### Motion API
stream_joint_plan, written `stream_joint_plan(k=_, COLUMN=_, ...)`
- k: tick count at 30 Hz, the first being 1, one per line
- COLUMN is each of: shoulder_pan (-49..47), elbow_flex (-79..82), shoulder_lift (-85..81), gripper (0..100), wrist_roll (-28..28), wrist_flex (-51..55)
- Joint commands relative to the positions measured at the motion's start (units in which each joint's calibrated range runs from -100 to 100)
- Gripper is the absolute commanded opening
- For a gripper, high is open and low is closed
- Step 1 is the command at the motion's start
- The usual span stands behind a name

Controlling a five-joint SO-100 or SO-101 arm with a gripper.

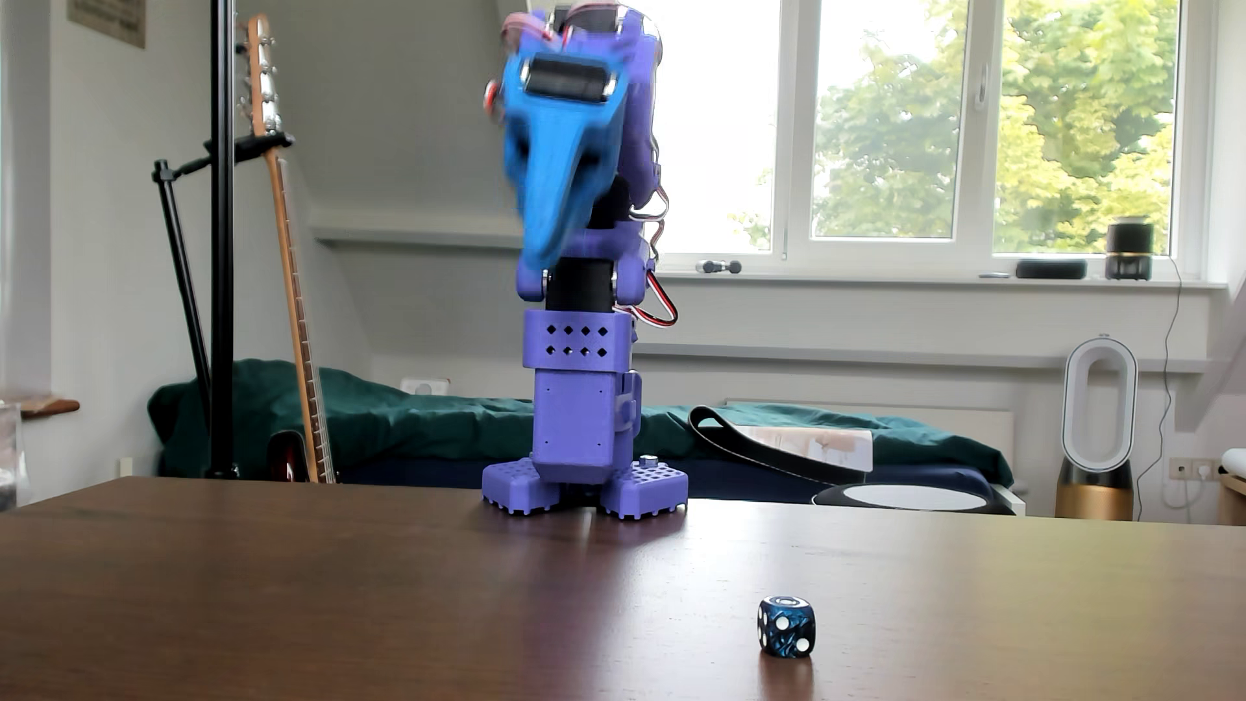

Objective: Grab the blue dice

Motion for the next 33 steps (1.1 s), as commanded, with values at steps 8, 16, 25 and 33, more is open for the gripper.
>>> stream_joint_plan(k=8, shoulder_pan=-31.3, elbow_flex=-23.2, shoulder_lift=29.7, gripper=2, wrist_roll=2.2, wrist_flex=16.5)
stream_joint_plan(k=16, shoulder_pan=-26.6, elbow_flex=-27.9, shoulder_lift=43.9, gripper=2, wrist_roll=4.7, wrist_flex=5.7)
stream_joint_plan(k=25, shoulder_pan=-21.6, elbow_flex=-31.3, shoulder_lift=59.7, gripper=21, wrist_roll=6.9, wrist_flex=2.6)
stream_joint_plan(k=33, shoulder_pan=-22.6, elbow_flex=-34.0, shoulder_lift=67.8, gripper=27, wrist_roll=6.7, wrist_flex=0.4)
